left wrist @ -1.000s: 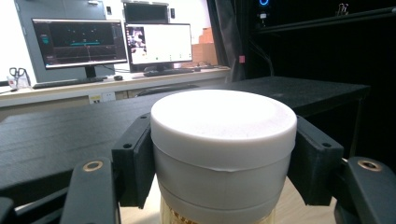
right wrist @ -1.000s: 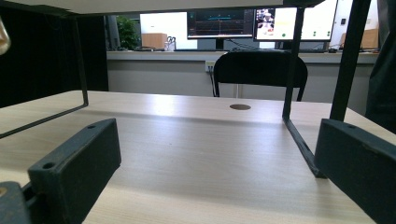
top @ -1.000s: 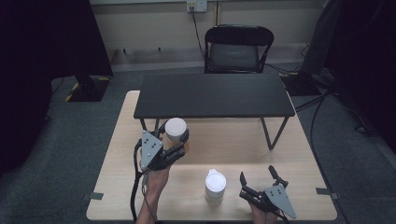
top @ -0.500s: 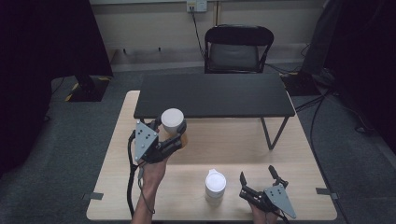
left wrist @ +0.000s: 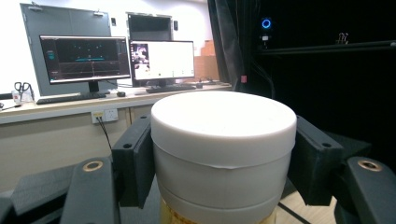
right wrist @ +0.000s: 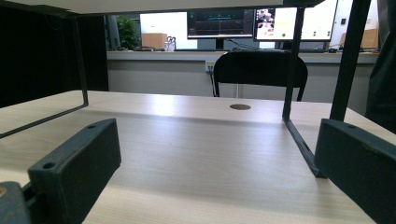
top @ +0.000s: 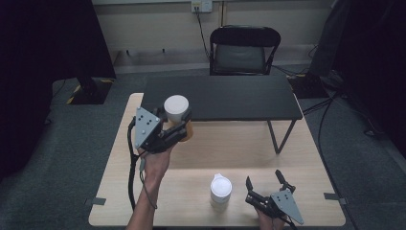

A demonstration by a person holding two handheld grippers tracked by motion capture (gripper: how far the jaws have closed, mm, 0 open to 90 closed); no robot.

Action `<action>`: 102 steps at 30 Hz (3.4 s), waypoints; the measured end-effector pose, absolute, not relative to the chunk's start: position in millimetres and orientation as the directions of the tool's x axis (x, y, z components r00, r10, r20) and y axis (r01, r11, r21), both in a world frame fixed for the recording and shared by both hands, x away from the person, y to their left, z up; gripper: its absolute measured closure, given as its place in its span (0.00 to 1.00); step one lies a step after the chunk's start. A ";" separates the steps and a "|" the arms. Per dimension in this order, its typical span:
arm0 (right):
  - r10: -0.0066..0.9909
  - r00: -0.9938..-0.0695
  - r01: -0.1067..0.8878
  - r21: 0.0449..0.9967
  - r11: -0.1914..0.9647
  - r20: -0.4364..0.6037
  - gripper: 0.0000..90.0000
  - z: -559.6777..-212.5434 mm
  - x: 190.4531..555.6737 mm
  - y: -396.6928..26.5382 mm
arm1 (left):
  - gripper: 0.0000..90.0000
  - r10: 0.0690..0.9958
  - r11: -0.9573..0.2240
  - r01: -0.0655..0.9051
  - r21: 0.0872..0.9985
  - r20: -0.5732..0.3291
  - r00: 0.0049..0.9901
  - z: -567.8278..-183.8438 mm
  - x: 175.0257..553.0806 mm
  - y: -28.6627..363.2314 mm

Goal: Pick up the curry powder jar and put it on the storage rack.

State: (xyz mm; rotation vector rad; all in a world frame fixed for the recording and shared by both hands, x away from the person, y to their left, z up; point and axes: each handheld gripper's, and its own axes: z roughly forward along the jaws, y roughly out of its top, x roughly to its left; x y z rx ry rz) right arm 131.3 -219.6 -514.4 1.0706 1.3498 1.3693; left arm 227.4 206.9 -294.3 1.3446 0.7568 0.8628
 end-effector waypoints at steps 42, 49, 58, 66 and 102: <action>0.976 -0.216 -0.029 1.000 0.009 -0.015 0.00 -514.5 131.4 -220.2 | 0.38 0.920 0.035 -0.014 0.999 -0.027 0.391 -276.5 301.4 166.7; 0.977 -0.215 -0.029 1.000 0.009 -0.015 0.00 -514.5 131.4 -220.0 | 0.38 0.918 0.038 -0.022 0.999 -0.026 0.397 -278.4 303.3 168.2; 0.977 -0.212 -0.029 1.000 0.009 -0.015 0.00 -514.5 131.3 -219.6 | 0.36 0.904 0.049 -0.027 0.998 -0.033 0.426 -281.0 307.3 176.2; 0.977 -0.211 -0.029 1.000 0.009 -0.015 0.00 -514.5 131.2 -219.4 | 0.03 0.918 0.049 -0.022 0.999 -0.036 0.394 -280.7 305.6 171.3; 0.978 -0.207 -0.029 1.000 0.009 -0.015 0.00 -514.6 131.0 -218.5 | 0.00 0.926 0.085 -0.127 0.988 -0.031 0.375 -314.0 256.5 183.3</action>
